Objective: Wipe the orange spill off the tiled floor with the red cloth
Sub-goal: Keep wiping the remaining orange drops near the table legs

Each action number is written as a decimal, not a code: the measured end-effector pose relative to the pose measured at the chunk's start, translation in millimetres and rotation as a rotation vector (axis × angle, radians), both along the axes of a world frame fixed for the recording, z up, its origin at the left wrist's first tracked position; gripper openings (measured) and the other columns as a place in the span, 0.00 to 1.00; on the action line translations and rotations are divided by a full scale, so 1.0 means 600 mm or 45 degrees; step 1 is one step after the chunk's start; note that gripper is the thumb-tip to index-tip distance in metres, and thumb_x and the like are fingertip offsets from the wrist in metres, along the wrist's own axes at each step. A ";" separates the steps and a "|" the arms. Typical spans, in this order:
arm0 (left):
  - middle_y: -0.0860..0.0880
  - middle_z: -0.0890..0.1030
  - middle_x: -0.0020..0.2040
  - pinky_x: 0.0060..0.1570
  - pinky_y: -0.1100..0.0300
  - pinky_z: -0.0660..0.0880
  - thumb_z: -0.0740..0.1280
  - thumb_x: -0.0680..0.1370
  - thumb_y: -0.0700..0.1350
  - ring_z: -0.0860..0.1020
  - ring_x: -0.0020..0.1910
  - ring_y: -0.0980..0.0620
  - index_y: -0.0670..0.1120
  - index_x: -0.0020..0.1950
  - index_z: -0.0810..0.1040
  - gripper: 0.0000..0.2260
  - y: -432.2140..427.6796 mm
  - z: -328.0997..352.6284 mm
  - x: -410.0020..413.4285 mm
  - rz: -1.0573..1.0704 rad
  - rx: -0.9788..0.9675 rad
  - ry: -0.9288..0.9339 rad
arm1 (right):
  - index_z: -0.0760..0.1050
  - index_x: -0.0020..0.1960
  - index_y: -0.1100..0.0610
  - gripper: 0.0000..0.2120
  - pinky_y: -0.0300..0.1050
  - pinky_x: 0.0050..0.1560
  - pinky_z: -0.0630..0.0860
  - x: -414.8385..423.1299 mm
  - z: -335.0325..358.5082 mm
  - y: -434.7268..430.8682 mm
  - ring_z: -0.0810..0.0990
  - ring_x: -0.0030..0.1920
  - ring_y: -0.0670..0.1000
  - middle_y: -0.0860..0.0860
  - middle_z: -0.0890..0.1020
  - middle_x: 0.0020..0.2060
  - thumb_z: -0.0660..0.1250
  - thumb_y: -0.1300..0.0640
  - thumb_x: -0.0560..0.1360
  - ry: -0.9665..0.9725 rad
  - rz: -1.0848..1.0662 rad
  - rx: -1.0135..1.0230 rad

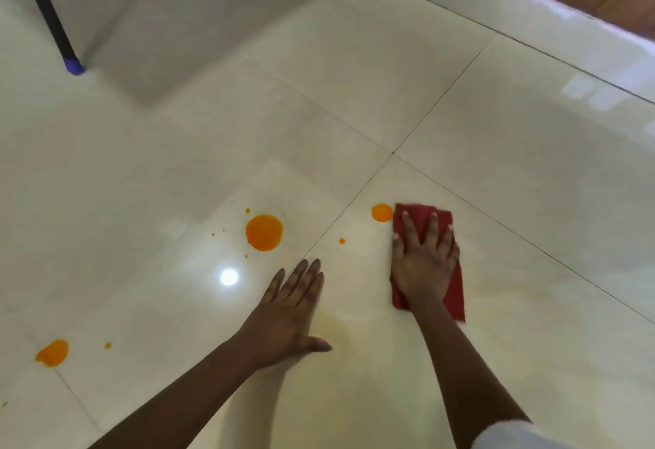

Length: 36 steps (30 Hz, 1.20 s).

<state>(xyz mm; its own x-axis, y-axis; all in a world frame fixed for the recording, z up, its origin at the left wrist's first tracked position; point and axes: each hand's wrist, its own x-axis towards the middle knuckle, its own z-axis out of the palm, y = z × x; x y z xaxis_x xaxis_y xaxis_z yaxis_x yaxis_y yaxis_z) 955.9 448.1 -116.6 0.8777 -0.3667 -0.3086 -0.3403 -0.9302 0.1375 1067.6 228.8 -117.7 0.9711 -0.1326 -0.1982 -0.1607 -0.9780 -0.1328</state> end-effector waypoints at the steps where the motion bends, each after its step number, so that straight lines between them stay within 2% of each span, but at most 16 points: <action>1: 0.42 0.47 0.77 0.71 0.48 0.43 0.49 0.70 0.74 0.48 0.76 0.38 0.40 0.76 0.52 0.48 0.000 0.004 -0.002 0.007 -0.002 -0.023 | 0.48 0.75 0.40 0.25 0.60 0.73 0.45 0.027 -0.002 0.025 0.47 0.75 0.61 0.54 0.49 0.77 0.47 0.41 0.79 -0.006 0.034 0.009; 3: 0.40 0.55 0.76 0.70 0.50 0.47 0.51 0.69 0.75 0.54 0.74 0.37 0.38 0.75 0.57 0.48 -0.001 0.007 -0.005 0.083 -0.062 -0.040 | 0.47 0.75 0.40 0.25 0.60 0.73 0.43 0.045 -0.003 0.088 0.45 0.75 0.62 0.55 0.48 0.77 0.45 0.41 0.80 -0.011 0.256 0.046; 7: 0.40 0.46 0.77 0.72 0.51 0.42 0.52 0.65 0.78 0.45 0.75 0.38 0.38 0.76 0.50 0.54 -0.002 0.007 -0.017 0.276 -0.076 -0.023 | 0.50 0.75 0.39 0.24 0.59 0.73 0.47 -0.063 -0.016 0.115 0.48 0.75 0.61 0.53 0.52 0.77 0.47 0.42 0.79 -0.077 0.704 0.097; 10: 0.37 0.58 0.75 0.70 0.51 0.45 0.52 0.64 0.78 0.57 0.73 0.36 0.35 0.73 0.62 0.54 -0.006 0.014 -0.016 0.298 -0.023 0.025 | 0.57 0.74 0.41 0.24 0.61 0.71 0.56 -0.059 -0.010 0.034 0.57 0.73 0.63 0.55 0.59 0.75 0.49 0.43 0.78 -0.113 0.536 0.045; 11: 0.37 0.59 0.74 0.70 0.50 0.46 0.53 0.64 0.78 0.58 0.72 0.36 0.34 0.72 0.63 0.54 -0.007 0.013 -0.016 0.304 -0.026 0.033 | 0.56 0.74 0.41 0.24 0.62 0.71 0.56 -0.024 -0.011 0.019 0.56 0.74 0.63 0.56 0.58 0.75 0.48 0.43 0.79 -0.120 0.451 0.001; 14: 0.36 0.61 0.73 0.69 0.50 0.48 0.55 0.63 0.77 0.60 0.72 0.36 0.34 0.71 0.64 0.54 -0.007 0.007 -0.016 0.322 -0.012 0.011 | 0.47 0.75 0.40 0.24 0.61 0.73 0.46 0.101 -0.006 0.057 0.44 0.75 0.61 0.54 0.47 0.77 0.45 0.42 0.80 -0.002 0.268 0.016; 17: 0.37 0.63 0.73 0.68 0.50 0.50 0.55 0.63 0.77 0.62 0.71 0.37 0.35 0.71 0.65 0.54 -0.009 0.011 -0.017 0.333 0.001 0.039 | 0.46 0.75 0.40 0.24 0.59 0.73 0.44 0.095 -0.007 0.139 0.43 0.75 0.61 0.54 0.46 0.77 0.46 0.44 0.80 -0.001 0.541 0.037; 20: 0.38 0.63 0.73 0.69 0.51 0.50 0.52 0.65 0.78 0.64 0.71 0.39 0.36 0.71 0.65 0.52 -0.007 0.012 -0.025 0.366 0.000 0.098 | 0.51 0.74 0.39 0.24 0.58 0.72 0.47 -0.034 -0.021 0.120 0.48 0.76 0.60 0.52 0.51 0.76 0.48 0.43 0.79 -0.113 0.878 0.064; 22: 0.39 0.63 0.74 0.69 0.51 0.50 0.51 0.66 0.78 0.64 0.71 0.39 0.36 0.72 0.64 0.52 -0.006 0.007 -0.026 0.370 0.001 0.094 | 0.56 0.73 0.39 0.24 0.60 0.70 0.55 -0.062 -0.020 0.058 0.57 0.74 0.60 0.53 0.59 0.75 0.51 0.44 0.77 -0.157 0.797 0.078; 24: 0.38 0.64 0.73 0.69 0.50 0.50 0.53 0.65 0.77 0.65 0.71 0.39 0.35 0.71 0.65 0.52 -0.009 -0.002 -0.025 0.355 0.000 0.043 | 0.60 0.73 0.41 0.23 0.61 0.69 0.59 -0.002 -0.020 0.012 0.60 0.73 0.62 0.56 0.62 0.74 0.51 0.45 0.77 -0.192 0.610 0.015; 27: 0.38 0.68 0.71 0.70 0.46 0.58 0.59 0.62 0.78 0.67 0.69 0.40 0.35 0.69 0.69 0.53 -0.012 -0.001 -0.024 0.338 -0.008 0.009 | 0.49 0.75 0.40 0.24 0.61 0.73 0.49 0.125 -0.005 0.045 0.47 0.75 0.61 0.55 0.50 0.77 0.46 0.43 0.80 -0.052 0.358 0.000; 29: 0.39 0.68 0.71 0.68 0.46 0.62 0.58 0.62 0.77 0.69 0.69 0.41 0.36 0.69 0.69 0.52 -0.013 0.009 -0.023 0.358 0.014 0.031 | 0.45 0.75 0.40 0.24 0.60 0.73 0.46 0.134 -0.003 0.121 0.44 0.76 0.61 0.54 0.46 0.77 0.44 0.43 0.80 -0.005 0.443 0.003; 31: 0.39 0.61 0.74 0.71 0.50 0.52 0.52 0.66 0.77 0.63 0.72 0.39 0.36 0.72 0.64 0.51 -0.002 0.016 -0.025 0.391 -0.040 0.023 | 0.46 0.75 0.40 0.24 0.59 0.73 0.46 0.070 -0.012 0.182 0.45 0.76 0.60 0.54 0.48 0.77 0.45 0.43 0.80 -0.036 0.712 0.044; 33: 0.42 0.43 0.77 0.73 0.53 0.39 0.47 0.66 0.78 0.44 0.77 0.43 0.40 0.77 0.47 0.53 0.031 0.015 -0.039 0.490 -0.125 -0.024 | 0.50 0.75 0.39 0.24 0.58 0.72 0.50 -0.010 -0.018 0.181 0.50 0.75 0.60 0.53 0.53 0.76 0.47 0.43 0.79 -0.102 0.921 0.069; 34: 0.44 0.36 0.76 0.73 0.53 0.34 0.46 0.65 0.79 0.36 0.76 0.46 0.43 0.76 0.40 0.53 0.053 0.012 -0.053 0.572 -0.147 -0.033 | 0.54 0.74 0.39 0.24 0.59 0.72 0.52 -0.029 -0.017 0.162 0.54 0.75 0.60 0.53 0.57 0.76 0.48 0.44 0.78 -0.123 0.915 0.089; 36: 0.45 0.36 0.76 0.74 0.51 0.36 0.47 0.63 0.81 0.34 0.75 0.46 0.43 0.76 0.40 0.55 0.094 0.004 -0.082 0.713 -0.125 -0.063 | 0.56 0.74 0.40 0.24 0.59 0.71 0.54 -0.011 -0.017 0.133 0.55 0.74 0.60 0.54 0.59 0.75 0.47 0.44 0.77 -0.133 0.791 0.062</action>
<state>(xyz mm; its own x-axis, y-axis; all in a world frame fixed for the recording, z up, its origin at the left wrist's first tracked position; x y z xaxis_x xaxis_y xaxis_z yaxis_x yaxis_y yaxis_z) 906.8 504.6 -114.2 0.9588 0.1340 -0.2505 0.1931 -0.9541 0.2288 1060.9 308.5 -127.9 0.8785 0.4693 -0.0896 0.4517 -0.8769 -0.1640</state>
